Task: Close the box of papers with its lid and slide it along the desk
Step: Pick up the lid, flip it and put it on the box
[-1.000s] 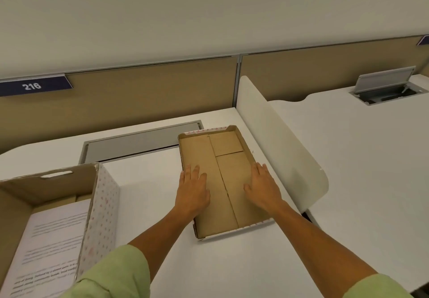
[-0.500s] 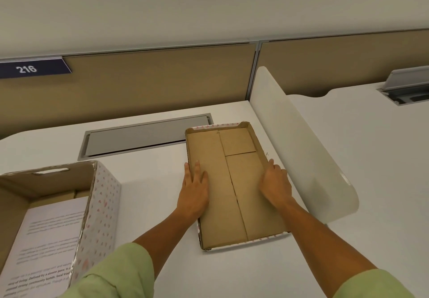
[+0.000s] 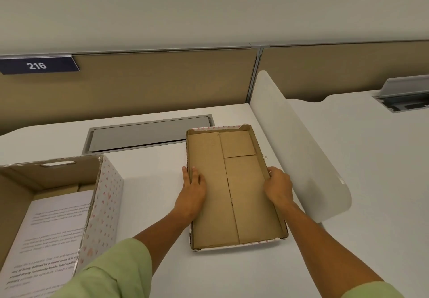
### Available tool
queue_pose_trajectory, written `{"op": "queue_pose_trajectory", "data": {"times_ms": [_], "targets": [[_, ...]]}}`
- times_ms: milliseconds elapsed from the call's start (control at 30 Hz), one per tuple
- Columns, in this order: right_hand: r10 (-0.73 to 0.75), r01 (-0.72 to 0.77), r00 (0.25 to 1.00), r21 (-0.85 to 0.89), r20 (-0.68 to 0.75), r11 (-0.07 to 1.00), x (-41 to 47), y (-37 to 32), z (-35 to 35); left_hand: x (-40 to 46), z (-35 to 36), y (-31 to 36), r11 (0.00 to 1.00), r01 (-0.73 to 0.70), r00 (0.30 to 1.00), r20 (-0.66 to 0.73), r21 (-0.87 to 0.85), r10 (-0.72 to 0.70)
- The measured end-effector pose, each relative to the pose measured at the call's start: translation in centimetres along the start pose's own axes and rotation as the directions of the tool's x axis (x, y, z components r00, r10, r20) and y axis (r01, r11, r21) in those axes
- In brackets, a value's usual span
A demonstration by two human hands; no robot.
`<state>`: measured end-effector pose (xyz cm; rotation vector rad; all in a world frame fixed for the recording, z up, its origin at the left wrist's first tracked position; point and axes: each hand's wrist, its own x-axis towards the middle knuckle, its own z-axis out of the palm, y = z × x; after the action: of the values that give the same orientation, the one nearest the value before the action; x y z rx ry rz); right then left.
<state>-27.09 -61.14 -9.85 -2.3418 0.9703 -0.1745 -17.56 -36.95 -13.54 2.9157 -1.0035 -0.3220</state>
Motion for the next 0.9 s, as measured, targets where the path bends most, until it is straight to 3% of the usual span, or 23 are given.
{"op": "queue_pose_trajectory", "data": {"times_ms": [200,567,633,767,900], "targets": [[-0.002,-0.007,1.000,0.279,0.029,0.960,-2.3,-1.2,-1.8,-1.8,-1.2,-0.9,1.000,-0.002,1.000,-0.008,-0.017,0.002],[-0.098,0.164,0.979,0.404,-0.179,0.900,-8.8,-5.3,-5.1,-6.8,-6.4,-0.2,0.998,0.057,0.993,-0.099,-0.032,-0.060],[-0.093,0.183,0.972,0.447,-0.215,0.876,-10.3,-6.3,-5.5,-7.9,-7.9,0.6,0.993,0.058,0.987,-0.142,-0.107,-0.072],[-0.101,0.262,0.949,0.567,-0.300,0.781,-14.2,-8.4,-6.2,-10.7,-11.9,3.0,0.924,-0.072,0.898,-0.428,-0.376,-0.105],[-0.092,0.304,0.933,0.622,-0.348,0.721,-16.2,-10.5,-6.3,-11.7,-14.8,5.6,0.770,-0.151,0.885,-0.431,-0.620,-0.174]]}}
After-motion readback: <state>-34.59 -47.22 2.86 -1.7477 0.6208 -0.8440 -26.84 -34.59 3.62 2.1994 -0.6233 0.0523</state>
